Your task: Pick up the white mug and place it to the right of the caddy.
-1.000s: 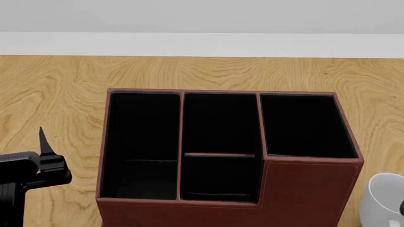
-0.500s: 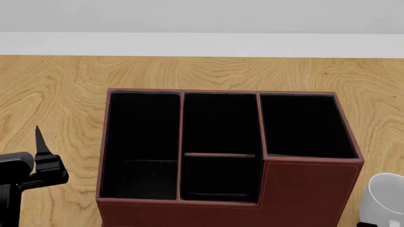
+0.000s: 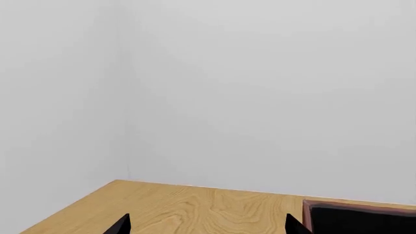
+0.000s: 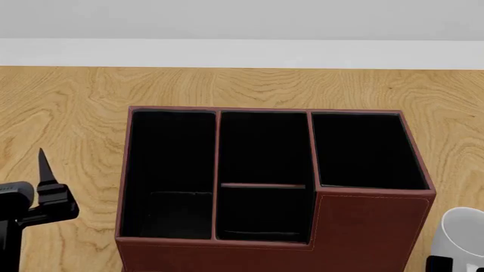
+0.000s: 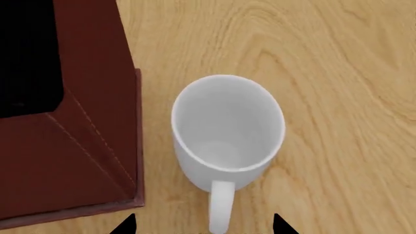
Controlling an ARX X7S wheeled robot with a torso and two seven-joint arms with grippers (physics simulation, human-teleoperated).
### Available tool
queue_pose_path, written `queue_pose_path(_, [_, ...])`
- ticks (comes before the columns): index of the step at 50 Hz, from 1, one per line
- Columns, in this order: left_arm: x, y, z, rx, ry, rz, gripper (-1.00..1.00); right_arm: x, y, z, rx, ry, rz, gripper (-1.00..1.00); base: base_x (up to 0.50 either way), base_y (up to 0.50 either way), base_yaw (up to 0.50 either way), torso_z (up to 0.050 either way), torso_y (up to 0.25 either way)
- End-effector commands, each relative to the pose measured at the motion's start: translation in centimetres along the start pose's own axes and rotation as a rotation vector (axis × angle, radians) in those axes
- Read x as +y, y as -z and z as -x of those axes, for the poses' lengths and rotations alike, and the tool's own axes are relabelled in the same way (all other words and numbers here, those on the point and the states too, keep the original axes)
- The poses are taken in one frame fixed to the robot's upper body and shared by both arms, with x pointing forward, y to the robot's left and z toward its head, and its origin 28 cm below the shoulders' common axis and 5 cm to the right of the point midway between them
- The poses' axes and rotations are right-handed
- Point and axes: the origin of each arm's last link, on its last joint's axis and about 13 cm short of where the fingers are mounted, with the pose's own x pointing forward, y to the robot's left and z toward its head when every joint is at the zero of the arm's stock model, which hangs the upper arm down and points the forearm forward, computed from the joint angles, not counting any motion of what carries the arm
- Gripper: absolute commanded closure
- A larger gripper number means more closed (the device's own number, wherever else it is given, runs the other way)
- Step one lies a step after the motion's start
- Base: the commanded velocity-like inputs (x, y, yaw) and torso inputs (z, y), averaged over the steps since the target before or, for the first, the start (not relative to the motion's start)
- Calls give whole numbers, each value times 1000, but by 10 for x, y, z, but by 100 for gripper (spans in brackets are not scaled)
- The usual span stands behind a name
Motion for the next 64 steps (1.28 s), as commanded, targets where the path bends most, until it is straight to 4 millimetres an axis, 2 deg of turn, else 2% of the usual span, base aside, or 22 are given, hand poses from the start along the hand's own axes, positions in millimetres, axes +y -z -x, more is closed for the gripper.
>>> queue_pose_path(1, [1, -1, 2, 0, 0, 6, -100, 2, -2, 17, -28, -15, 9, -100, 0, 0, 0, 0, 0])
queue_pose_path(25, [3, 0, 3, -2, -1, 13, -100, 9, -6, 40, -73, -42, 50, -100, 0, 0, 0, 0, 0])
queue_pose_path(50, [1, -1, 4, -6, 11, 17, -100, 14, -10, 80, -180, -43, 57, -100, 0, 0, 0, 0, 0])
queue_pose_path(64, [3, -3, 6, -9, 7, 18, -100, 20, -12, 92, -216, -58, 65, -100, 0, 0, 0, 0, 0])
